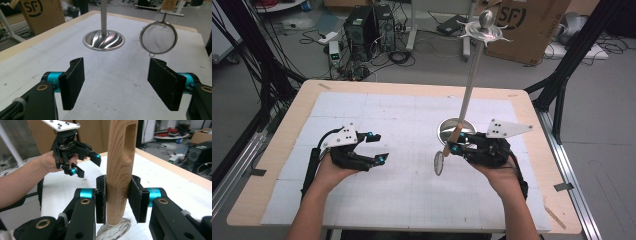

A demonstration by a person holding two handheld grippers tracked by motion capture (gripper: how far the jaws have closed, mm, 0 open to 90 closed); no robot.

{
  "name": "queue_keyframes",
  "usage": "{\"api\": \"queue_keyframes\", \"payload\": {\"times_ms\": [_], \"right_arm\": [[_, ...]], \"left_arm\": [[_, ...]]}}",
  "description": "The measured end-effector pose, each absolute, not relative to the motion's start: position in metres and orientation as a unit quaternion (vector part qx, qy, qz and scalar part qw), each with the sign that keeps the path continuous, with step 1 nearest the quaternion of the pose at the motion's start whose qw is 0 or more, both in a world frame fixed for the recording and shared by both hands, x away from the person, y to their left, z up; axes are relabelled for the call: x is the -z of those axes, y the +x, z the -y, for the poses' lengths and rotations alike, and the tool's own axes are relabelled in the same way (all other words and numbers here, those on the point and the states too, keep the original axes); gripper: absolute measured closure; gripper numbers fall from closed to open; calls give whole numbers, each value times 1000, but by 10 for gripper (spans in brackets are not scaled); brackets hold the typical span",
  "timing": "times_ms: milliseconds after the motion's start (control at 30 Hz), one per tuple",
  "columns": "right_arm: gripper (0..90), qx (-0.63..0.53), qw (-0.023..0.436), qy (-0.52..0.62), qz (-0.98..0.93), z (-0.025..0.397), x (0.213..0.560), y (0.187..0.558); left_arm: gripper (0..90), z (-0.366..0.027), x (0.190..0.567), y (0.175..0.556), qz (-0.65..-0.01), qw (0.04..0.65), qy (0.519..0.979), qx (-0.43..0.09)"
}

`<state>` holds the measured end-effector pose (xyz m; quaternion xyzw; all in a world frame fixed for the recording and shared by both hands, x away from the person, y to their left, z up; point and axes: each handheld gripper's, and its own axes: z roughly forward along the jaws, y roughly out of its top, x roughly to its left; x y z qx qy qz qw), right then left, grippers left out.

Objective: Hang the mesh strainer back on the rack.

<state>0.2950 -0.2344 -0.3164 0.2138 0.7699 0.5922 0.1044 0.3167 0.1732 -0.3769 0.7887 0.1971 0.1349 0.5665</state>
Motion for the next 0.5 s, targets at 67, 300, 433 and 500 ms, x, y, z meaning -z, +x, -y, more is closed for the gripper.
{"api": "queue_keyframes", "payload": {"times_ms": [67,300,433,500], "right_arm": [[695,-592,108,220,-768,239,314,296],[695,-585,131,230,-767,252,296,299],[694,-584,149,233,-763,260,281,301],[694,-586,156,235,-760,265,274,302]], "left_arm": [[284,-176,377,317,-203,564,788,-143],[245,-177,377,316,-205,562,787,-148],[232,-176,378,316,-209,560,788,-145],[211,-175,379,316,-214,559,789,-140]]}}
